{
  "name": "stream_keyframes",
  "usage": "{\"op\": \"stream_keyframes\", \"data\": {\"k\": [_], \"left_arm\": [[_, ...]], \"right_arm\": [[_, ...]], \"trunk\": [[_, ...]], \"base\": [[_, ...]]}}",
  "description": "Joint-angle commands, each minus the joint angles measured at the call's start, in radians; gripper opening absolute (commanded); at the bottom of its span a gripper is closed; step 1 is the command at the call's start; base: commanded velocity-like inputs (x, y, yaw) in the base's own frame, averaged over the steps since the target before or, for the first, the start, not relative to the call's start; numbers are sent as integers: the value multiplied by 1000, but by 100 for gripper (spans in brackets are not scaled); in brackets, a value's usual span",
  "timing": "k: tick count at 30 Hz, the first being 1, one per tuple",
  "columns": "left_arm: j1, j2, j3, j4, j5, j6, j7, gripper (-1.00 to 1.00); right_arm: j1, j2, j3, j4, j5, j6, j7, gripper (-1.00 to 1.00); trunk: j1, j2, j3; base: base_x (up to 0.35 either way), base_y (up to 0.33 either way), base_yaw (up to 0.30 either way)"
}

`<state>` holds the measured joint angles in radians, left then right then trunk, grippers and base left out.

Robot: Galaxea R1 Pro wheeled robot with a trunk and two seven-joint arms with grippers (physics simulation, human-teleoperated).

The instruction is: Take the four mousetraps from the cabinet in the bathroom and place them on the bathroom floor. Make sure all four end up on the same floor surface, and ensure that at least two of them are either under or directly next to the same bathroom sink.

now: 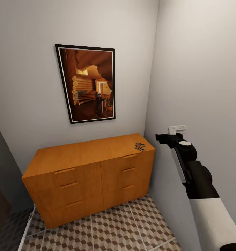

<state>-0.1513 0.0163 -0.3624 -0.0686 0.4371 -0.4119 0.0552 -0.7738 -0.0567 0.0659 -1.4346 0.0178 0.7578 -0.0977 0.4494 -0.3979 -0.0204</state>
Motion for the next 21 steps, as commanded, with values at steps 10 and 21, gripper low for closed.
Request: {"op": "stream_keyframes", "data": {"k": [10, 21], "left_arm": [[-1, 1, -9, 0, 3, -2, 5, 100], [-1, 1, -9, 0, 3, -2, 5, 100]], "right_arm": [[-36, -12, 17, 40, 4, 26, 316, 100], [-38, -98, 18, 128, 7, -5, 471, 100]], "trunk": [[1, -2, -2], [1, -2, -2]], "base": [[0, 0, 0], [0, 0, 0]]}}
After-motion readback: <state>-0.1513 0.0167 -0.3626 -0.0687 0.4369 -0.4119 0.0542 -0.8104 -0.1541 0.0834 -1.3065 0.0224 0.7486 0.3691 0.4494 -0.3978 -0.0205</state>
